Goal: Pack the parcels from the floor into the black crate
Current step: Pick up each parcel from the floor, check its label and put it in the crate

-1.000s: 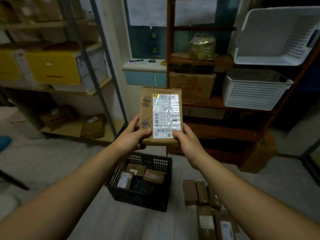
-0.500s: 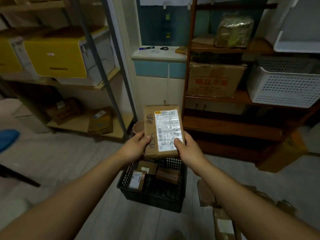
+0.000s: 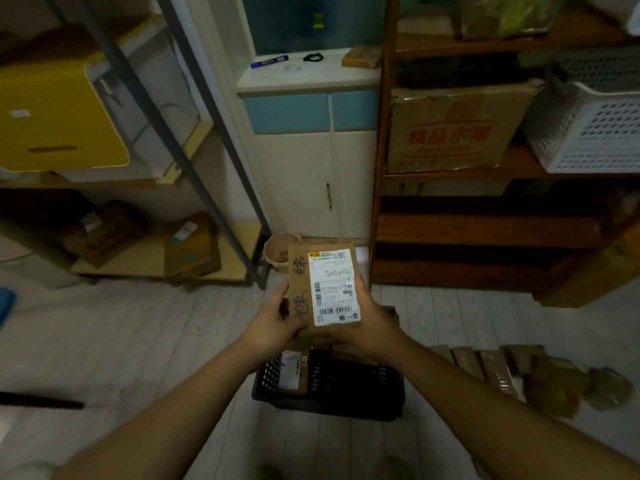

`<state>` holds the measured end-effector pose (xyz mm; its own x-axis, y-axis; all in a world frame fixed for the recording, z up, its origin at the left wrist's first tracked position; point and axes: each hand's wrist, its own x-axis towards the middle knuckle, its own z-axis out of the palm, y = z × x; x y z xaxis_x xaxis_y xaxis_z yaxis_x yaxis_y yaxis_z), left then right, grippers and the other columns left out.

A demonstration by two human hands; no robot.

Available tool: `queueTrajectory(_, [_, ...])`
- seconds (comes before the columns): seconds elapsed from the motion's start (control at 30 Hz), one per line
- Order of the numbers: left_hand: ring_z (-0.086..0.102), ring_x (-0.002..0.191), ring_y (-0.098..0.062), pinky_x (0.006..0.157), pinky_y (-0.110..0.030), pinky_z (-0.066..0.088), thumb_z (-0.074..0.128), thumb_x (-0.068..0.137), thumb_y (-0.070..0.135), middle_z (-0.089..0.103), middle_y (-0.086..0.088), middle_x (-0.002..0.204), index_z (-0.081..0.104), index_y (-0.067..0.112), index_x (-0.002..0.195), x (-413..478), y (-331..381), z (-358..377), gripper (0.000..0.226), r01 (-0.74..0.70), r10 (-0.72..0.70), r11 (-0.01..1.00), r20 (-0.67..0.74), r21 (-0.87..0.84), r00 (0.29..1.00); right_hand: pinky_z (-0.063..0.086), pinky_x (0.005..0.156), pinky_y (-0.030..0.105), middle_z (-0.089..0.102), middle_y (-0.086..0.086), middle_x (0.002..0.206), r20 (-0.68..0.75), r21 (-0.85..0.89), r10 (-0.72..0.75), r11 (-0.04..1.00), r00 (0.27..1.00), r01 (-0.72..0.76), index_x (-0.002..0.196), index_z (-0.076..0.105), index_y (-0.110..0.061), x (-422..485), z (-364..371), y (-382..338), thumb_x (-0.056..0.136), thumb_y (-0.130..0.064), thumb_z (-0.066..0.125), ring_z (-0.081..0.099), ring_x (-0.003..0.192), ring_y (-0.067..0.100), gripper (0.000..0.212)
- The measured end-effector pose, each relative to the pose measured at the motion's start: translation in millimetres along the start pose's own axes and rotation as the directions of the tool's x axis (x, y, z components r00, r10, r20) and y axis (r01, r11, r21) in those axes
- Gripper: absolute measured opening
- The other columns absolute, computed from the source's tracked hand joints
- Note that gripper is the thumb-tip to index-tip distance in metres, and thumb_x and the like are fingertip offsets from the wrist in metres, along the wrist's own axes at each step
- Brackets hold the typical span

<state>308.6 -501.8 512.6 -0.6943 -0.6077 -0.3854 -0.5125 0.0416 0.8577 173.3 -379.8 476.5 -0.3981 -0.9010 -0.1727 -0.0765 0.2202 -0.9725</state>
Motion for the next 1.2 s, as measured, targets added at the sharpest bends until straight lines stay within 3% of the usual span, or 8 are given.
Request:
queueTrajectory(0.17, [0.054, 0.104, -0.008, 0.093, -0.032, 0.048, 0.056, 0.092, 0.021, 0.052, 0.025, 0.101, 0.036, 0.053, 0.117, 55.7, -68.1, -26.9, 0.046, 0.064, -0.074, 0.994, 0.129, 0.085, 0.989, 0.047, 0.09, 0.015, 0.046, -0.029, 0.128, 0.001, 0.041, 0.136, 0.99, 0.991, -0.136, 0.13, 0.014, -0.062, 36.1, 42.4, 41.7, 0.072, -0.029, 0.081, 0.047, 0.121, -0.005, 0.094])
queueTrajectory(0.33, [0.054, 0.108, -0.011, 0.08, -0.017, 0.047, 0.058, 0.092, 0.019, 0.054, 0.01, 0.119, 0.038, 0.035, 0.133, 109.4, -156.1, -30.7, 0.049, 0.107, -0.128, 0.988, 0.212, 0.109, 0.969, 0.047, 0.08, 0.007, 0.048, -0.026, 0.126, 0.013, 0.102, 0.31, 0.945, 0.951, -0.309, 0.142, 0.009, -0.047, 69.8, 85.1, 131.0, 0.086, -0.014, 0.068, 0.051, 0.109, -0.015, 0.088])
queueTrajectory(0.5, [0.052, 0.117, -0.016, 0.079, -0.016, 0.054, 0.051, 0.095, 0.015, 0.046, 0.006, 0.129, 0.034, 0.037, 0.137, 164.4, -261.5, 2.2, 0.051, 0.197, -0.22, 0.974, 0.27, 0.111, 0.937, 0.047, 0.099, 0.025, 0.053, -0.016, 0.134, 0.01, 0.028, 0.423, 0.906, 0.906, -0.423, 0.146, 0.018, -0.043, 105.0, 106.9, 249.6, 0.087, -0.023, 0.067, 0.053, 0.122, 0.002, 0.079])
queueTrajectory(0.67, [0.053, 0.092, -0.003, 0.073, -0.013, 0.051, 0.047, 0.097, 0.016, 0.052, 0.013, 0.111, 0.037, 0.034, 0.133, 212.7, -357.7, 46.4, 0.041, 0.287, -0.306, 0.951, 0.225, 0.111, 0.925, 0.043, 0.105, 0.03, 0.05, -0.011, 0.139, 0.026, -0.05, 0.521, 0.853, 0.853, -0.52, 0.149, 0.018, -0.036, 134.9, 119.1, 367.0, 0.088, -0.042, 0.061, 0.051, 0.122, 0.006, 0.074])
queueTrajectory(0.8, [0.053, 0.111, -0.016, 0.094, -0.029, 0.048, 0.045, 0.098, 0.019, 0.052, 0.001, 0.13, 0.041, 0.023, 0.138, 246.1, -420.3, 74.7, 0.04, 0.329, -0.363, 0.924, 0.181, 0.193, 0.914, 0.041, 0.107, 0.03, 0.048, -0.007, 0.141, 0.039, -0.09, 0.554, 0.831, 0.831, -0.55, 0.148, 0.025, -0.03, 151.3, 129.7, 442.3, 0.092, -0.042, 0.055, 0.049, 0.123, 0.009, 0.065])
queueTrajectory(0.9, [0.053, 0.105, -0.016, 0.087, -0.026, 0.047, 0.045, 0.098, 0.019, 0.054, -0.002, 0.126, 0.042, 0.021, 0.138, 264.7, -452.0, 89.7, 0.04, 0.376, -0.415, 0.899, 0.164, 0.224, 0.895, 0.041, 0.107, 0.031, 0.048, -0.004, 0.142, 0.05, -0.152, 0.573, 0.814, 0.818, -0.561, 0.148, 0.025, -0.028, 162.9, 136.1, 483.8, 0.093, -0.042, 0.053, 0.049, 0.124, 0.013, 0.064])
queueTrajectory(1.1, [0.053, 0.112, -0.02, 0.095, -0.038, 0.049, 0.055, 0.093, 0.021, 0.051, 0.007, 0.114, 0.041, 0.03, 0.135, 289.2, -502.6, 106.1, 0.045, 0.334, -0.392, 0.901, 0.191, 0.275, 0.9, 0.04, 0.108, 0.034, 0.045, 0.0, 0.145, 0.07, -0.248, 0.583, 0.796, 0.81, -0.552, 0.15, 0.02, -0.025, 178.2, 145.9, 530.5, 0.09, -0.04, 0.058, 0.048, 0.127, 0.017, 0.072])
queueTrajectory(1.2, [0.052, 0.117, -0.022, 0.099, -0.049, 0.045, 0.058, 0.09, 0.028, 0.055, 0.006, 0.124, 0.042, 0.038, 0.126, 295.5, -521.1, 113.7, 0.041, 0.214, -0.321, 0.878, 0.196, 0.427, 0.926, 0.042, 0.106, 0.041, 0.038, 0.005, 0.148, 0.027, -0.274, 0.601, 0.773, 0.799, -0.572, 0.15, 0.013, -0.031, 182.8, 153.2, 544.9, 0.079, -0.047, 0.066, 0.047, 0.127, 0.023, 0.09])
